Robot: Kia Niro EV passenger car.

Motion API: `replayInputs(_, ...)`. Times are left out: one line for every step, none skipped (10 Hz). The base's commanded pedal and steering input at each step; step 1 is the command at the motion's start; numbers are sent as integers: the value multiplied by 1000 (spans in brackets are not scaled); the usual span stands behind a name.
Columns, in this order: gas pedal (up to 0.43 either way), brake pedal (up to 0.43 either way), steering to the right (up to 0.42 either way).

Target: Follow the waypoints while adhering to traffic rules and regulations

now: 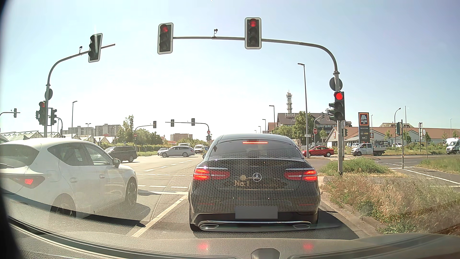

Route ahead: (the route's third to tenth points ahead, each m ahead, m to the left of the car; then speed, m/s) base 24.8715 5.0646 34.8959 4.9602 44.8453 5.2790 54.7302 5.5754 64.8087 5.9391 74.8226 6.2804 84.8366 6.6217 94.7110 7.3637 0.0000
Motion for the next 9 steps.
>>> replayInputs(0, 250, -1)
replayInputs(0, 250, -1)
replayInputs(0, 250, -1)
replayInputs(0, 250, -1)
replayInputs(0, 250, -1)
replayInputs(0, 250, -1)
replayInputs(0, 250, -1)
replayInputs(0, 250, -1)
replayInputs(0, 250, -1)
